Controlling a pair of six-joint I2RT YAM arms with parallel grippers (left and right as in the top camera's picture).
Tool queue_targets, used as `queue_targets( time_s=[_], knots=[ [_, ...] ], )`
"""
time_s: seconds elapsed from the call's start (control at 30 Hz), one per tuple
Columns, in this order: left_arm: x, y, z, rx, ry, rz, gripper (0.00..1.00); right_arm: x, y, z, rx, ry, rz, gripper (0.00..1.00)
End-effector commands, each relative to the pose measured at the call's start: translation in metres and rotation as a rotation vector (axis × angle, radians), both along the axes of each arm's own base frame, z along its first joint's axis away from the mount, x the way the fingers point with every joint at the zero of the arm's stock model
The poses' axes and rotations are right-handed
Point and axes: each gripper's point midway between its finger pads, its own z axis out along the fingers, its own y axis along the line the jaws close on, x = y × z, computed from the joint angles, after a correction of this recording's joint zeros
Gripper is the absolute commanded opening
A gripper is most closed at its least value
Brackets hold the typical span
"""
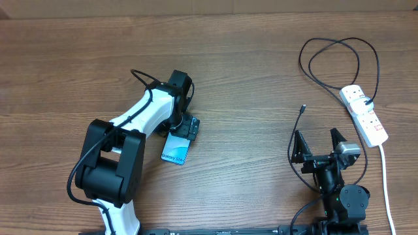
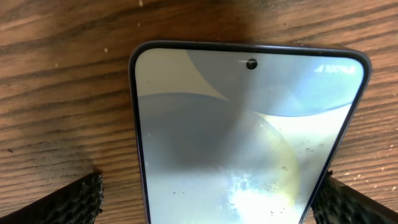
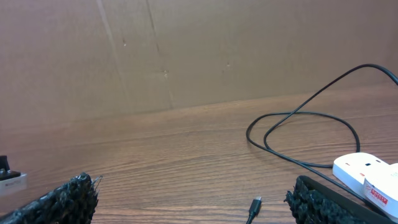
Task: Plug charger to phone and switch on socket
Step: 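Close the left gripper on the smartphone's bottom edge and tilt it up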
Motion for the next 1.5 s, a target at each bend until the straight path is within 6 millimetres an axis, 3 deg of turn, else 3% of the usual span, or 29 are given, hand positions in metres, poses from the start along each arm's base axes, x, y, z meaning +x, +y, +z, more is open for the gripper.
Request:
queue_targets(
  time_s=[0.0, 0.17, 0.33, 0.47, 0.57, 0.83, 0.97, 1.2, 1.47],
  knots=[
    [-0.047, -0.001, -0.056, -0.049, 0.214, 0.102, 1.00, 0.000, -0.002, -0.002, 0.007, -0.002, -0.013, 1.00],
    [-0.035, 0.001, -0.058, -0.040, 0.179, 0.359, 1.00, 0.000, -0.002, -0.002, 0.007, -0.002, -0.013, 1.00],
    [-0.036, -0.002, -0.056, -0.070, 0.217, 0.532, 1.00, 0.000, -0.002, -0.002, 0.007, -0.002, -0.013, 1.00],
    [-0.036, -0.020, -0.052, -0.215, 0.234, 0.318, 1.00, 0.000, -0.002, -0.002, 0.007, -0.002, -0.013, 1.00],
    [-0.046, -0.014, -0.051, -0.203, 0.253, 0.160, 1.00, 0.000, -0.002, -0.002, 0.007, -0.002, -0.013, 1.00],
    [-0.062, 0.006, -0.049, -0.125, 0.293, -0.032, 1.00, 0.000, -0.002, -0.002, 0.007, -0.002, -0.013, 1.00],
    [-0.060, 0.013, -0.051, -0.071, 0.284, 0.012, 1.00, 0.000, -0.002, -0.002, 0.007, -0.002, -0.013, 1.00],
    [-0.070, 0.004, -0.056, -0.045, 0.288, 0.033, 1.00, 0.000, -0.002, -0.002, 0.007, -0.002, -0.013, 1.00],
    [-0.079, 0.020, -0.068, 0.100, 0.249, 0.123, 1.00, 0.000, -0.002, -0.002, 0.007, -0.002, -0.013, 1.00]
  ],
)
